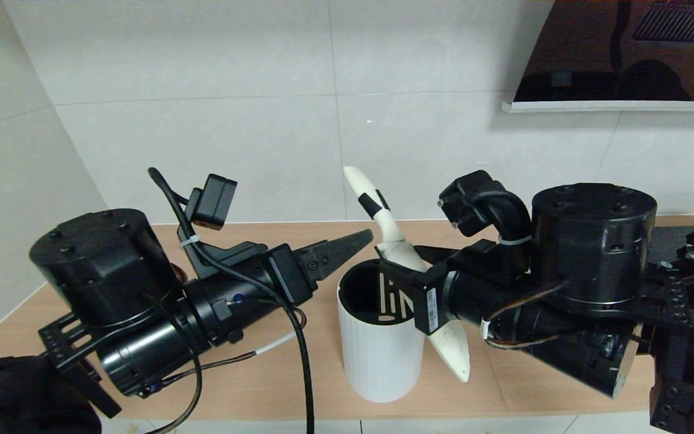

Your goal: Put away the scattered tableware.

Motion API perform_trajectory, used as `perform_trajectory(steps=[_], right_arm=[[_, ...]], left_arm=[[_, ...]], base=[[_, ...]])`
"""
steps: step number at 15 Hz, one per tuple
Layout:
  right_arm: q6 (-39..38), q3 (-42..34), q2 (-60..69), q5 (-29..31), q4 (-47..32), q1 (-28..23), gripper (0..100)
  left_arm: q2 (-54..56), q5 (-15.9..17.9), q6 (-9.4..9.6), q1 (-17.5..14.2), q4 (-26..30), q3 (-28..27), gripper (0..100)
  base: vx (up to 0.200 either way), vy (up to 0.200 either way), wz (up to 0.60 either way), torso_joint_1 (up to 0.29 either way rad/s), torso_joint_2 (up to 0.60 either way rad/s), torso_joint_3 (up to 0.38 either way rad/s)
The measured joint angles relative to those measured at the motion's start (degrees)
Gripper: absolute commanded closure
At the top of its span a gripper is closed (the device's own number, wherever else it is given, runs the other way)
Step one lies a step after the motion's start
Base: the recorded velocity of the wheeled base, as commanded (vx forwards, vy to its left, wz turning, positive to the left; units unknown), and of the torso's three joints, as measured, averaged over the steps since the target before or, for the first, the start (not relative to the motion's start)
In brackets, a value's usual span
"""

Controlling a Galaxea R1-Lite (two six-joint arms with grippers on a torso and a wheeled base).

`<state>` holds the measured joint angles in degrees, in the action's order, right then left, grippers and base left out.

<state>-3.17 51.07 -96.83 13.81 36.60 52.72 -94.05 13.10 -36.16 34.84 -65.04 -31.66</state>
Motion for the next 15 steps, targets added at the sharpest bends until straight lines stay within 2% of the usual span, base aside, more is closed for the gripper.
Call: perform_trajectory(steps=[5,15], right_arm=[[-0.2,-0.18,-1.38,-0.1,0.22,2.56,100],[-0.52,-0.55,-3.33,0.0,3.8,4.06,100]], left_arm=[[-2.23,-0.85,-6.16,0.07,-5.91,-0.52,0],[-5.75,-2.02,-6.64,0.05,-8.97,-0.8,0]], base=[[0.0,0.0,0.0,0.0,0.0,0.0],[0.0,0.0,0.0,0.0,0.0,0.0]])
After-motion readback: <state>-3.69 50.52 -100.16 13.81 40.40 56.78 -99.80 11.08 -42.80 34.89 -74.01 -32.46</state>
